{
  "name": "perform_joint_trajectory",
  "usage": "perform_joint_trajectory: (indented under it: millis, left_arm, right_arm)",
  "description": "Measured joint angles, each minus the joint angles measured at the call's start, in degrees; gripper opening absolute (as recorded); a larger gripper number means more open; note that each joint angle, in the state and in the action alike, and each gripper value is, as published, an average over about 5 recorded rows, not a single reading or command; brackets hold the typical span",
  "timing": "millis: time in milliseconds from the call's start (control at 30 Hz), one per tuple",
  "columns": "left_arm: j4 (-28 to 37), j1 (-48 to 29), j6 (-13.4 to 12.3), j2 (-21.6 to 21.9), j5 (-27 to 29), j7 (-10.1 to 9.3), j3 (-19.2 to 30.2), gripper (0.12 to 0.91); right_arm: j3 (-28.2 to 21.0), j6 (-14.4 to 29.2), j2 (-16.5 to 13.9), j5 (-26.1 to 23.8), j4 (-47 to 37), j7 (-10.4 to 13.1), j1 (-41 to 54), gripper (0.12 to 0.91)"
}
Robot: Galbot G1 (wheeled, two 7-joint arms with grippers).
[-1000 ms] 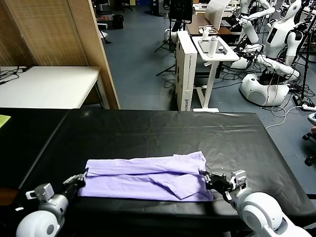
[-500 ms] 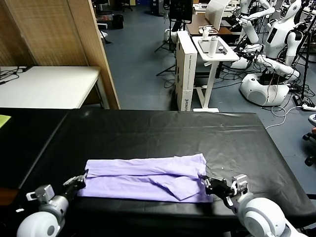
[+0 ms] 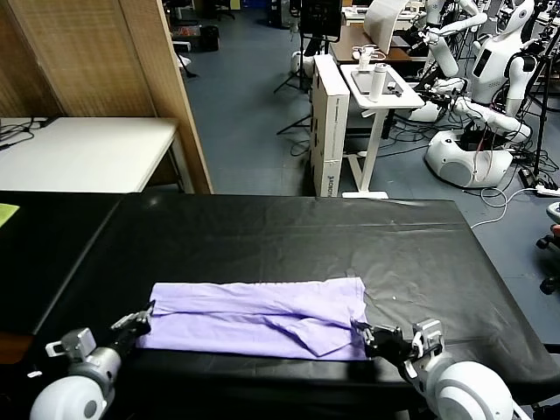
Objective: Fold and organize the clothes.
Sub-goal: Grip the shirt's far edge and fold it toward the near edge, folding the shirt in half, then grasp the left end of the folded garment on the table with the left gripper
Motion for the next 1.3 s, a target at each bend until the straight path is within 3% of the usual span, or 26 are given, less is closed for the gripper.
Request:
perform_joint_trajectory:
  millis: [167,267,467,900,1000,1100,1167,1300]
  left_arm:
    - [-1.6,0.9,0.0,0.0,0.2,-0.38,-1.0,0.746]
    - [-2.0,0.5,0.0,0.4,0.3,-0.45,-1.7,0.872]
    - [-0.5,-2.7,0.4,1.5,0.5,-0.38,-1.7,0.906]
    - [6.0,-9.4,0.4,0.8,2.7,0.41,3.4,0.907]
    - [6.7,-9.5,0.4,0.8,2.7,0.47,3.8,0.907]
    - [7.0,-9.4,0.4,0.9,2.8,0.53,4.1,0.894]
    - [7.2,-9.4,0.3,0.8,2.8,0.57,4.3,0.838]
    - [7.3,-9.2,0.4,0.8,2.8,0.65,4.4,0.635]
  right_arm:
    - [2.3,0.5,0.1,1.3,1.4,-0.1,-0.3,0.836]
    - [3.1,1.4,0.6,1.4,0.6,0.1,1.2,0.897]
    - [1.9,3.3,2.4,-0.5,-5.3,0.2,7.6,0.907]
    - [-4.6,4.5,6.7,-3.7,-17.3,-0.1,17.4,0.906]
    - [-5.8,4.6,7.7,-4.2,-19.0,-0.2,18.6,0.873]
    - [-6.6,4.6,8.5,-4.6,-20.1,-0.4,19.1,0.769]
    - [-7.0,4.7,8.9,-4.9,-20.5,-0.6,19.2,0.663]
    - [-7.4,4.9,9.5,-5.6,-20.9,-1.0,19.0,0.418]
